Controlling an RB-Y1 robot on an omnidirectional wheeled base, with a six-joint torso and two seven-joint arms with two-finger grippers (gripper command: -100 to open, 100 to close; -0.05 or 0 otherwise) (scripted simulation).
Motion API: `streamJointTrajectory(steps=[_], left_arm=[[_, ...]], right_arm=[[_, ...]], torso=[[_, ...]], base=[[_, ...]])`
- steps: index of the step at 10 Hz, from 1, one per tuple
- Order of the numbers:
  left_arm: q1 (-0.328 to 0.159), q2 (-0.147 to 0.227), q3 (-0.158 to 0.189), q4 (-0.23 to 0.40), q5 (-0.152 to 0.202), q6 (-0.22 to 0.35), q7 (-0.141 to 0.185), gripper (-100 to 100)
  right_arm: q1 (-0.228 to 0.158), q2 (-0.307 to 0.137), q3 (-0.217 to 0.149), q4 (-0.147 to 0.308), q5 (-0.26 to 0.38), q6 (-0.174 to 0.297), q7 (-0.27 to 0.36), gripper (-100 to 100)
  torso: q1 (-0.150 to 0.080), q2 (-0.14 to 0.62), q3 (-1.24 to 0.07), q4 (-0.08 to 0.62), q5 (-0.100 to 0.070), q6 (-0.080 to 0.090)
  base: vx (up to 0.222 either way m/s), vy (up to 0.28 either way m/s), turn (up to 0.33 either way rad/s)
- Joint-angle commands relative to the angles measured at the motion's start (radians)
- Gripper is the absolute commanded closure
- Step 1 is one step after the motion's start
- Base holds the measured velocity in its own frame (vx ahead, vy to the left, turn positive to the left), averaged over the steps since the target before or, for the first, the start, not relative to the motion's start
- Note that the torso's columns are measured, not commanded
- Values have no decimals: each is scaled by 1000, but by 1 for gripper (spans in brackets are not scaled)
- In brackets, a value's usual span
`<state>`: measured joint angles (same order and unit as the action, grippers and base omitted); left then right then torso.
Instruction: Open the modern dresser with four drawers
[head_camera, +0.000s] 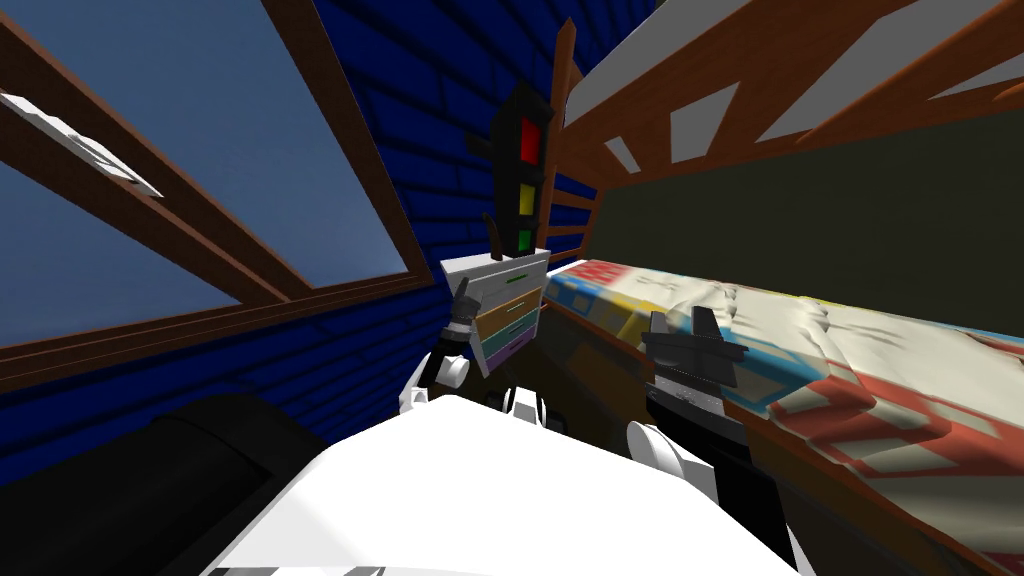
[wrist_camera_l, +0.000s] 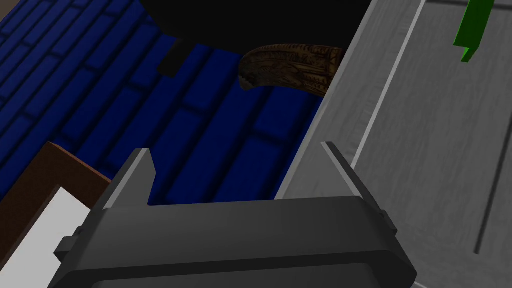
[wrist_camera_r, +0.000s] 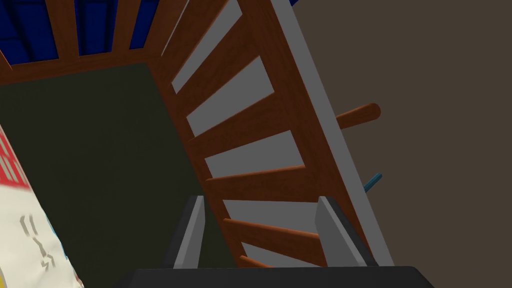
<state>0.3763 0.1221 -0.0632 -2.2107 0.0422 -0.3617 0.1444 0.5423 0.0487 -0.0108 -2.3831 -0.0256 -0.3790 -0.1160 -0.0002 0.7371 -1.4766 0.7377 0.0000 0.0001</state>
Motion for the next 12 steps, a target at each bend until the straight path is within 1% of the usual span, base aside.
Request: streamJointTrajectory(steps=[1,4,5,8,11,12], left_arm=[[-38,-9,-10,57,-4,52,2,-100],[-64,-14,-21,101,-9,85,2,-100],[-78,-13,-27,125,-12,103,2,-100],[-103,-7,-37,165,-16,135,2,-100],[-147,4,-55,240,-24,192,2,-100],[-156,6,-59,254,-26,203,2,-100]], right_arm=[[0,0,0,0,0,0,0,0],[0,0,0,0,0,0,0,0],[0,0,0,0,0,0,0,0],[0,0,0,0,0,0,0,0],[0,0,0,0,0,0,0,0],[0,0,0,0,0,0,0,0]], torso=[[0,-1,0,0,0,0],[0,3,2,1,0,0],[0,2,1,1,0,0],[0,0,0,0,0,0],[1,0,0,0,0,0],[1,0,0,0,0,0]], base=[[96,37,-78],[62,37,-54],[63,32,-86],[65,24,-50],[82,38,-90],[79,40,-66]])
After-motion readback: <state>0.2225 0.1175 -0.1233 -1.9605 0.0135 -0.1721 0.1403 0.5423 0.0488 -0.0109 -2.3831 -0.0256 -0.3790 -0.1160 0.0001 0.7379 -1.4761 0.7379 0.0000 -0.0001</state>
